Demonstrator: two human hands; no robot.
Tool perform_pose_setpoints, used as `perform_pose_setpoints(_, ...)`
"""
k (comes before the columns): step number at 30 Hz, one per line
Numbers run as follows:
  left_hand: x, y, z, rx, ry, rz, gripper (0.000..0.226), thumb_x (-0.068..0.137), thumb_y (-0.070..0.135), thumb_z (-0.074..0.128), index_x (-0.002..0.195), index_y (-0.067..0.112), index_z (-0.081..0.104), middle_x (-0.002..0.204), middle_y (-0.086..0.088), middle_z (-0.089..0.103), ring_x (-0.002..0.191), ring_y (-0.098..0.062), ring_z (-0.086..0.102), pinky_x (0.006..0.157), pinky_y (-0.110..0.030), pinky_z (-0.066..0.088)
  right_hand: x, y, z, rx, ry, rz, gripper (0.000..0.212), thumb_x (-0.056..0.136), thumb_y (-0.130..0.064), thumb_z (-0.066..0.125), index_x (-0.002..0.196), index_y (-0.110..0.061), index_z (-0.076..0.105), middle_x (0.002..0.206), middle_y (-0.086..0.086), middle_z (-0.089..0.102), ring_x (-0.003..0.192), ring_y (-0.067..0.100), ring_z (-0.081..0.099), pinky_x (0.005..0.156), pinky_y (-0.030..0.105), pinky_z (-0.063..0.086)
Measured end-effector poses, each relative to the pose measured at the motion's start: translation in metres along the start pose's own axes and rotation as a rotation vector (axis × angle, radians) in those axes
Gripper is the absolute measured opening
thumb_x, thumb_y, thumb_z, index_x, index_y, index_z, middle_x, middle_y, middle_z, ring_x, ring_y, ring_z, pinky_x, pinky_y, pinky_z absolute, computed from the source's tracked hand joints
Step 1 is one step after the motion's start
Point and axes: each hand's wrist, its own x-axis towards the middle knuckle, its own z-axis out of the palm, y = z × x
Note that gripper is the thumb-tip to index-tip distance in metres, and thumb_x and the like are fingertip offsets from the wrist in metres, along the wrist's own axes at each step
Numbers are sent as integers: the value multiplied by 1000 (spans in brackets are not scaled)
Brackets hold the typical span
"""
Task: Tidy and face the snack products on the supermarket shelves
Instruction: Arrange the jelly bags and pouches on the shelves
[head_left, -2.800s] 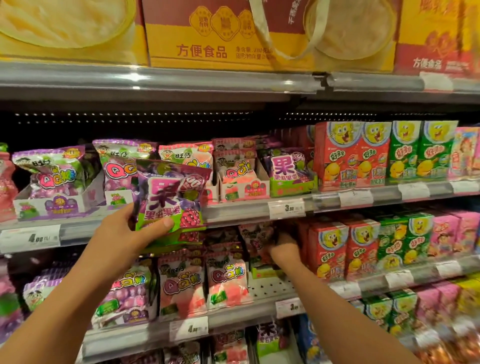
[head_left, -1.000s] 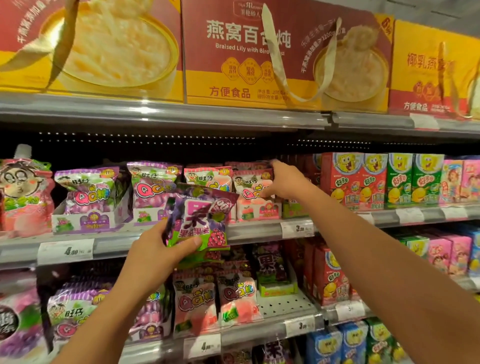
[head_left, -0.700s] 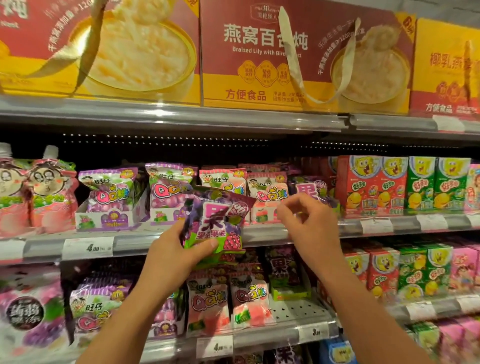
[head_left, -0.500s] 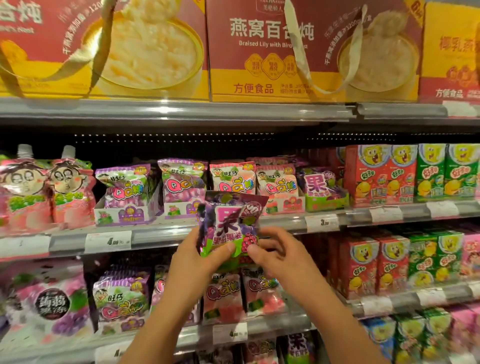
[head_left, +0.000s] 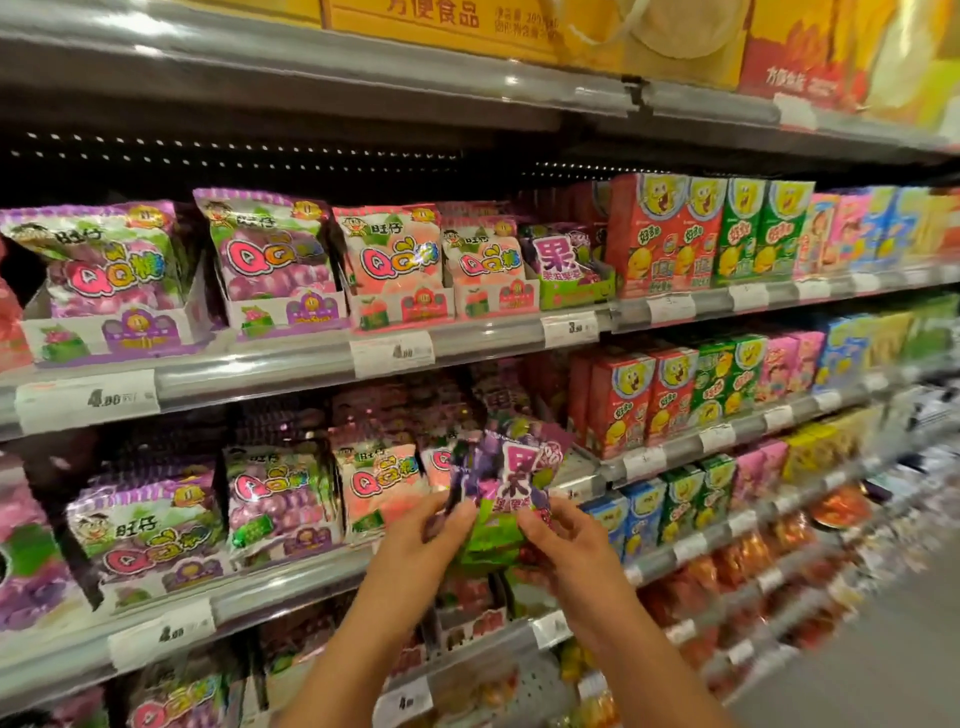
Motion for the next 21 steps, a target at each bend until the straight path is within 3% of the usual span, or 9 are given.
perform_pose_setpoints(4,16,-14,15,9,-3,-62,14,96,44,62,109,41,63,106,11,70,96,-4,67,76,-20,51,0,16,-17,123,121,35,58,78,-32,81,126,-7,62,118,16,72,98,28,74,66,34,57)
perform_pose_setpoints(7,35,-12,28,44,31,-10,13,100,28,60,104,40,63,69,14,68,76,-3,69,54,-15,44,9,17,-33,174,170,7,56,81,-25,77,131,-7,58,121,15,72,98,30,74,65,35,58)
perform_pose_setpoints(9,49,-5,38,71,34,15,13,101,23,59,106,33,67,93,-7,61,99,-6,49,61,-39,48,19,12,-48,222,158,-18,54,79,-24,76,129,-11,60,118,14,73,98,29,75,65,35,59)
perform_pose_setpoints(10,59,-1,41,107,43,27,12,101,23,58,108,26,68,105,-2,56,99,-12,50,62,-42,48,25,8,-56,237,153,-33,53,80,-23,76,130,-12,60,120,13,73,101,30,74,66,36,59)
perform_pose_setpoints(11,71,2,44,139,75,47,12,100,23,58,106,20,68,73,23,36,65,-1,27,54,-37,42,31,4,-65,242,150,-47,54,82,-23,75,132,-13,59,124,14,71,105,31,72,68,37,59)
perform_pose_setpoints(12,87,6,45,184,135,68,11,99,23,58,102,18,67,59,2,60,52,-12,51,51,-31,40,38,1,-75,240,148,-63,56,84,-24,75,136,-12,58,128,14,68,110,32,70,70,38,59)
perform_pose_setpoints(14,120,21,46,278,270,85,12,99,25,58,102,16,66,72,3,68,66,-23,60,60,-33,45,53,-4,-97,220,134,-99,57,84,-26,74,137,-12,57,130,14,68,111,32,69,71,38,60)
perform_pose_setpoints(17,177,42,52,371,366,-16,30,102,23,53,121,4,65,113,-23,69,102,-41,63,83,-42,49,76,-12,-125,170,107,-165,49,83,-27,74,130,-20,62,118,9,74,103,29,73,70,37,61)
perform_pose_setpoints(21,238,41,77,620,338,-201,32,105,16,47,125,-3,61,129,-26,60,118,-39,59,93,-40,49,100,-19,-156,159,67,-198,29,76,-31,77,103,-42,74,105,2,77,93,25,76,64,33,61)
